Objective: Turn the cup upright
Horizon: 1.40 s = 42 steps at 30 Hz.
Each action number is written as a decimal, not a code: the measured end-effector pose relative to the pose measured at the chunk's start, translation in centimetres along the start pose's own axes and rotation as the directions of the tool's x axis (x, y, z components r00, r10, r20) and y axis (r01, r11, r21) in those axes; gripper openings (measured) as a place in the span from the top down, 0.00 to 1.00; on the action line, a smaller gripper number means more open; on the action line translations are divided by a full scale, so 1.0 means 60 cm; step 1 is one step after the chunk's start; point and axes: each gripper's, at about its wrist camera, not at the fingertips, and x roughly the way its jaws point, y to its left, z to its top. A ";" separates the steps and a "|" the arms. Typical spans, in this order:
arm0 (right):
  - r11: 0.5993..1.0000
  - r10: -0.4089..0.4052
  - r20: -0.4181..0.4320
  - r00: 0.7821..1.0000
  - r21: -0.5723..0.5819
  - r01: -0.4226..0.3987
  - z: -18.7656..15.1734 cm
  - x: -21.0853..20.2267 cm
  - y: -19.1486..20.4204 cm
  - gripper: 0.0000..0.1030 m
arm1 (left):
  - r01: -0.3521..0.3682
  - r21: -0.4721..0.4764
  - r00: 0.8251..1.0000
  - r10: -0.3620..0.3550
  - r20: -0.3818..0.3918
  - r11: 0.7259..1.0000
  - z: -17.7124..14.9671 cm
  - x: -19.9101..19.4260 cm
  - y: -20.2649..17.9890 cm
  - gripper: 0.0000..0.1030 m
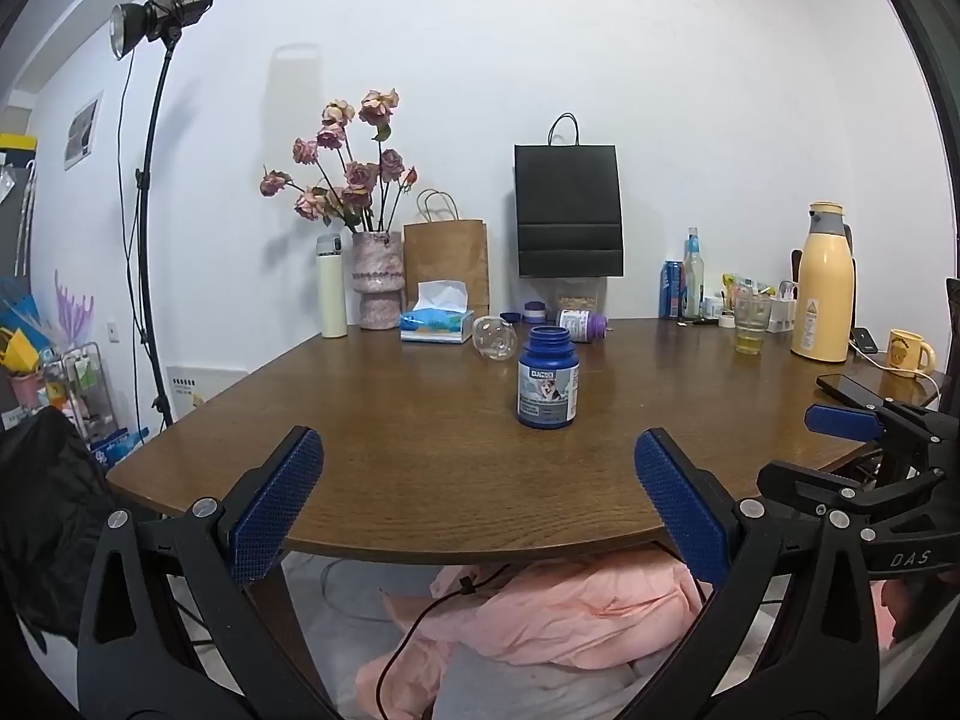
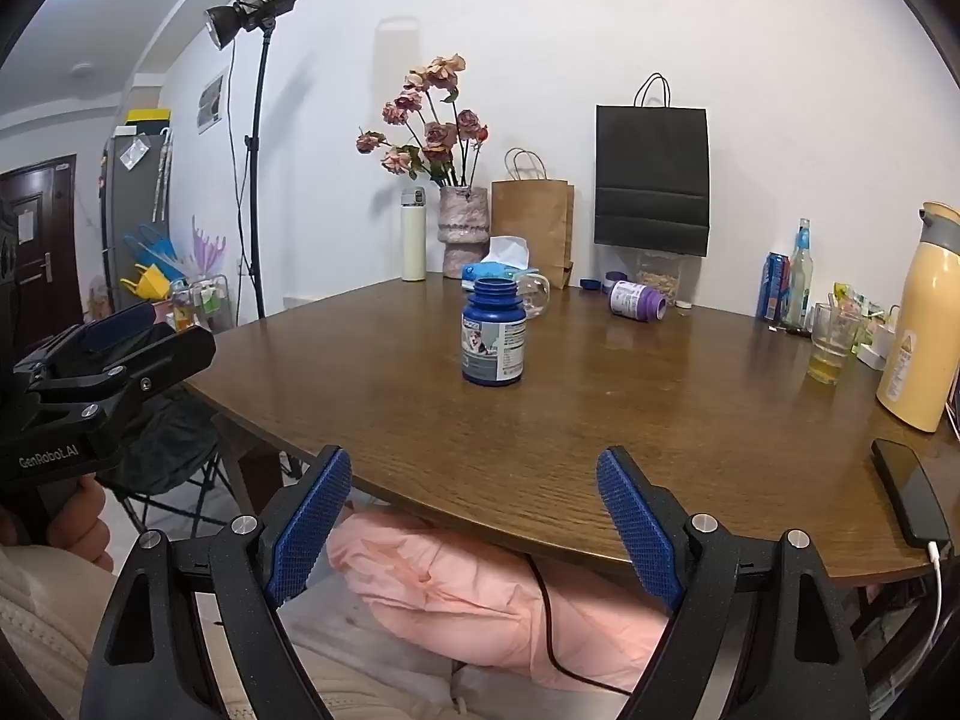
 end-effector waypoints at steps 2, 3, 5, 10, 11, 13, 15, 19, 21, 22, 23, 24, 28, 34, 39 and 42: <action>1.000 -0.002 0.000 1.000 -0.005 0.002 0.000 0.000 0.000 0.14 | -0.001 0.000 1.000 0.001 0.000 1.000 -0.001 -0.002 -0.004 0.00; 1.000 -0.003 0.001 1.000 -0.006 0.003 0.000 0.000 0.000 0.14 | -0.001 0.000 1.000 0.001 0.000 1.000 -0.001 -0.002 -0.003 0.00; 1.000 -0.003 0.001 1.000 -0.008 0.003 0.000 0.000 0.000 0.14 | 0.000 0.001 1.000 0.000 -0.001 1.000 -0.001 -0.002 -0.004 0.00; 1.000 -0.003 -0.001 1.000 -0.006 0.003 0.000 -0.001 0.000 0.14 | -0.002 0.000 1.000 0.002 0.000 1.000 -0.001 -0.006 -0.001 0.00; 1.000 -0.003 0.001 1.000 -0.008 0.003 0.001 -0.001 0.000 0.14 | -0.002 0.000 1.000 0.002 0.001 1.000 0.000 -0.001 0.000 0.00; 1.000 -0.004 0.001 1.000 -0.008 0.004 0.001 -0.001 -0.001 0.14 | -0.001 0.000 1.000 0.001 0.001 1.000 0.000 -0.002 0.001 0.00; 1.000 -0.002 0.000 1.000 -0.007 0.002 0.002 -0.001 -0.001 0.14 | -0.001 0.000 1.000 0.001 0.001 1.000 0.000 -0.003 0.006 0.00; 1.000 -0.002 0.000 1.000 -0.008 0.002 0.003 -0.002 -0.001 0.14 | -0.001 0.000 1.000 0.001 0.000 1.000 0.001 -0.003 0.006 0.00; 1.000 -0.002 0.001 1.000 -0.008 0.002 0.003 -0.003 0.000 0.14 | -0.001 0.002 1.000 0.001 0.001 1.000 0.000 -0.002 0.003 0.00; 1.000 -0.002 0.000 1.000 -0.008 0.002 0.003 -0.002 0.000 0.14 | 0.000 0.002 1.000 0.000 0.000 1.000 0.000 -0.004 0.005 0.00; 1.000 -0.003 0.001 1.000 -0.008 0.003 0.003 -0.002 0.000 0.14 | -0.001 0.001 1.000 0.001 0.000 1.000 0.000 -0.002 0.003 0.00; 1.000 -0.003 0.001 1.000 -0.008 0.003 0.002 -0.002 0.001 0.14 | -0.002 0.001 1.000 0.002 0.001 1.000 0.000 -0.002 0.003 0.00; 1.000 -0.003 0.001 1.000 -0.008 0.003 0.002 -0.001 0.001 0.14 | -0.002 0.002 1.000 0.002 0.000 1.000 -0.001 -0.002 0.003 0.00; 1.000 -0.003 0.002 1.000 -0.009 0.003 0.002 -0.004 -0.002 0.14 | -0.002 0.002 1.000 0.002 -0.001 1.000 -0.002 -0.003 0.004 0.00; 1.000 -0.001 0.002 1.000 -0.009 0.001 0.001 -0.002 0.000 0.14 | -0.002 0.001 1.000 0.002 -0.001 1.000 0.001 -0.002 0.004 0.00; 1.000 -0.002 0.001 1.000 -0.008 0.002 0.002 -0.001 0.001 0.14 | -0.002 0.002 1.000 0.002 -0.001 1.000 0.001 0.000 0.003 0.00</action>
